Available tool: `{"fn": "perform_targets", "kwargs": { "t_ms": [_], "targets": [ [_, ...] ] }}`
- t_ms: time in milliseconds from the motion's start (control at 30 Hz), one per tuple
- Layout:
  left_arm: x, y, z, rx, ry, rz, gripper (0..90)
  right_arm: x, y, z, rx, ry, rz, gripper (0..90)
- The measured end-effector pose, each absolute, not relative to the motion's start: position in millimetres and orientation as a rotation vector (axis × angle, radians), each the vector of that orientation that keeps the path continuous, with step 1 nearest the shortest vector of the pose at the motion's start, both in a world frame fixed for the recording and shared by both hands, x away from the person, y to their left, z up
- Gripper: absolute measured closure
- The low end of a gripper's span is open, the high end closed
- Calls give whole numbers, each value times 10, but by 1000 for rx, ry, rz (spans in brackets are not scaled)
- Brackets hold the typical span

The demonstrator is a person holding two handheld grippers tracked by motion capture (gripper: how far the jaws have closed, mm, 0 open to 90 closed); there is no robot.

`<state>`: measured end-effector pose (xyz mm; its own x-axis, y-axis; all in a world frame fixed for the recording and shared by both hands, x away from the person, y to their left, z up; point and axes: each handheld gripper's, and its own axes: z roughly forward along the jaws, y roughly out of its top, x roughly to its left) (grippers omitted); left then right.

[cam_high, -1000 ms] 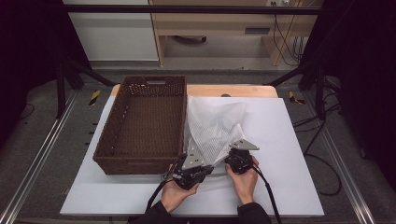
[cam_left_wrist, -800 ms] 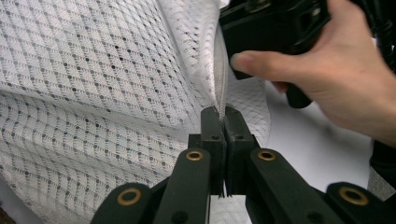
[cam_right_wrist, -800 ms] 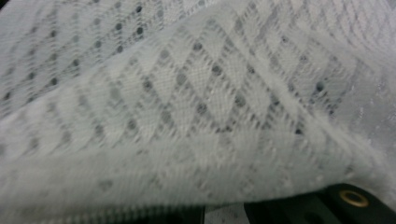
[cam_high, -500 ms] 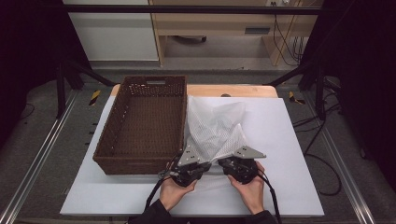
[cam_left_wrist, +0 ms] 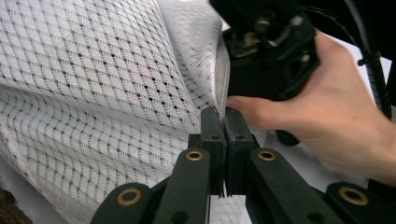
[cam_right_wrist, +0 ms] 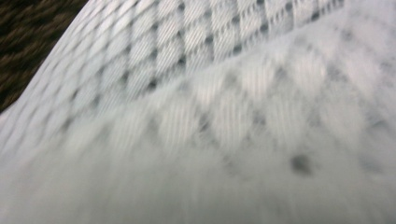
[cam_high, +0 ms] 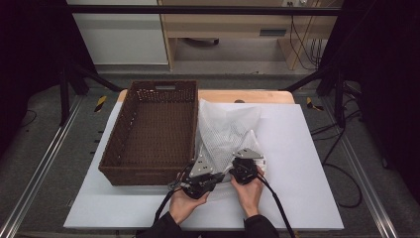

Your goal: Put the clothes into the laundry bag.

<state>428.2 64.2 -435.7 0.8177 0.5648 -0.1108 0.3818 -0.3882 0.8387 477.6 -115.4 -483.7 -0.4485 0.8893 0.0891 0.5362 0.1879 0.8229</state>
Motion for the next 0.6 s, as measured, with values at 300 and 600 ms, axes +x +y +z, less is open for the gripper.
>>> {"fn": "perform_targets", "kwargs": {
  "t_ms": [300, 600],
  "targets": [
    [4321, 618, -4458, 2060, 719, 257, 873, 4562, -1338, -4735, 1247, 2119, 1175, 729],
    [4275, 622, -4467, 2076, 720, 266, 701, 4263, -1906, -4658, 1212, 2110, 1033, 619]
  ]
}}
